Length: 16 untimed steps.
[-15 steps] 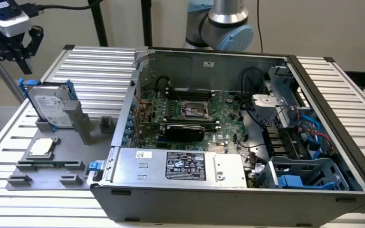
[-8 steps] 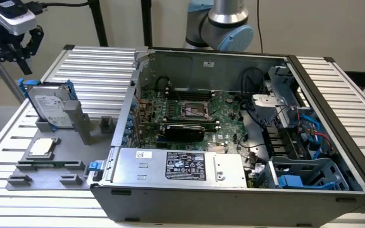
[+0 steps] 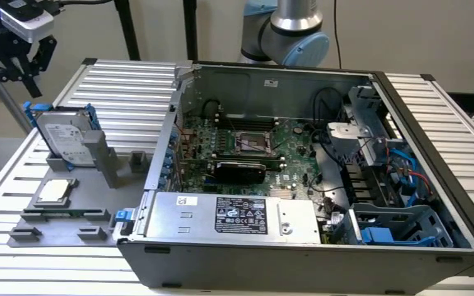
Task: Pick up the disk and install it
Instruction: 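Pick up the disk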
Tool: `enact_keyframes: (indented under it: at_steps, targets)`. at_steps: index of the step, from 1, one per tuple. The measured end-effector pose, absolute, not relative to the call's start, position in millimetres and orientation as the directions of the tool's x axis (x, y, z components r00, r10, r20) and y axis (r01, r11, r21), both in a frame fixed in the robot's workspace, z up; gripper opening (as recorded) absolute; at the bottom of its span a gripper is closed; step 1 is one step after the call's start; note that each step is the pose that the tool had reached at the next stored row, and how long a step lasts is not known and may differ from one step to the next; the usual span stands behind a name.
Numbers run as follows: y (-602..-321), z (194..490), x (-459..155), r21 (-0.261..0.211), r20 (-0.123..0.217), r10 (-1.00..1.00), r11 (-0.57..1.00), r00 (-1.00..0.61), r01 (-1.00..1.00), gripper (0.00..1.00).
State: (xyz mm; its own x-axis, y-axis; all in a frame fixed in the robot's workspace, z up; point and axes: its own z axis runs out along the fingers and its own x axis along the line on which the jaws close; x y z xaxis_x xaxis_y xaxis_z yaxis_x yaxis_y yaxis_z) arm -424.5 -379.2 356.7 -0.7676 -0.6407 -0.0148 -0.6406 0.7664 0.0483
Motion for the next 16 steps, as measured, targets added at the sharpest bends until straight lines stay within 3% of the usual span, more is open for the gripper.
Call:
enact_keyframes:
  at_steps: [16]
  targets:
    - [-379.2, 354.4, -424.5, 0.048, -0.015, -0.834, 0.551, -0.552, -0.833, 0.00]
